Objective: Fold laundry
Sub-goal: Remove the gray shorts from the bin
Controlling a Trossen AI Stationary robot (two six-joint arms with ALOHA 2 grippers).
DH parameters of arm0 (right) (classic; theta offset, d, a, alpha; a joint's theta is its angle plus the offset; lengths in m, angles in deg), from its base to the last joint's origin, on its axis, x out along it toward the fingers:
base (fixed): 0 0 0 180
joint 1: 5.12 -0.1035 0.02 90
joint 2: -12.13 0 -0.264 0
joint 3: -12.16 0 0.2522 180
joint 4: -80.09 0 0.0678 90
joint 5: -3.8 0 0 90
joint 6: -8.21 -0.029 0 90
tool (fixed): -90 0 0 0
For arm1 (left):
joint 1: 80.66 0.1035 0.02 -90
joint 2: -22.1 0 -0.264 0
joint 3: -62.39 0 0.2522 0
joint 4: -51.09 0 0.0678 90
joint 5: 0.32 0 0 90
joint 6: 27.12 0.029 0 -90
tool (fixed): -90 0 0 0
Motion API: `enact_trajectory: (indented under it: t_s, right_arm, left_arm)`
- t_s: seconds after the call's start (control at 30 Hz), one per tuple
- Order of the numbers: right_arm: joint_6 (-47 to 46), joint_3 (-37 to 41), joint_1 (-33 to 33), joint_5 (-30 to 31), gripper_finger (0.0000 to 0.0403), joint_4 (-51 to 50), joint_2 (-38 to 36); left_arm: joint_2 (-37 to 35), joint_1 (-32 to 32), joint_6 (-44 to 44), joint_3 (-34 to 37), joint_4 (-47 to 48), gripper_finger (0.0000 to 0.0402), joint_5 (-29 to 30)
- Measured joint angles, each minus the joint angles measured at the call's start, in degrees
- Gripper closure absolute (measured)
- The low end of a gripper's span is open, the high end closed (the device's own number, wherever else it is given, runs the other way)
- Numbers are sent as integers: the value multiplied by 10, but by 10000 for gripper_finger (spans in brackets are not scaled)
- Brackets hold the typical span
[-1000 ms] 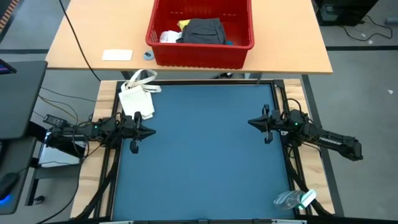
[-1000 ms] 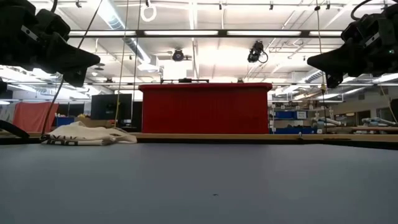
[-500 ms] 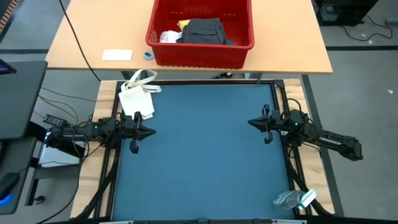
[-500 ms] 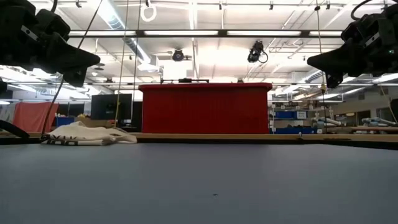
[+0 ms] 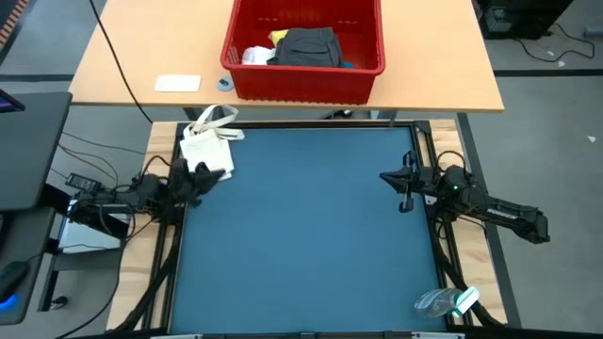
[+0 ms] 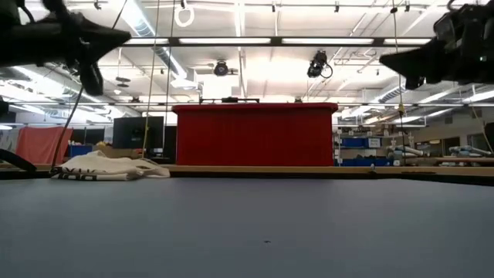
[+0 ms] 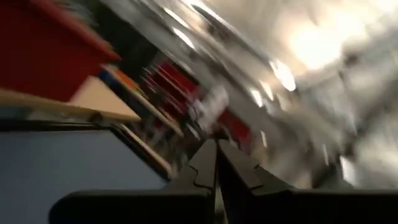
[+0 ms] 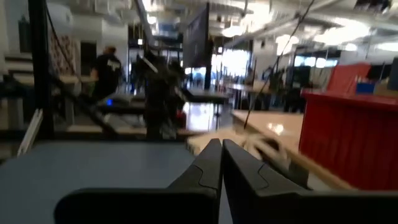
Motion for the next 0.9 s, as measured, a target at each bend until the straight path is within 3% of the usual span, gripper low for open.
enact_trajectory:
  t_s: [0.07,0.2,0.37,0.47,0.57,0.63,0.77,0.9]
  right_arm:
    - [-1,0,0,0,380,19,0]
    - [-21,0,1,37,380,74,2]
    - [-346,0,1,118,380,80,11]
    - [-550,0,1,107,380,57,31]
    - [-616,0,0,68,380,45,62]
    - [-638,0,-4,80,380,53,88]
    - [-717,0,-13,225,380,133,137]
    - [-772,0,-13,394,380,148,179]
  left_arm:
    - [-1,0,-68,0,-14,381,32]
    - [0,0,-66,0,-18,381,34]
    - [2,0,-80,0,-19,381,36]
    - [17,0,-123,-1,-20,381,39]
    - [51,0,-161,-2,-19,385,39]
    - [83,0,-181,-2,-20,387,39]
    - [148,25,-199,-2,-32,388,36]
    - [199,83,-217,-14,-53,388,-56]
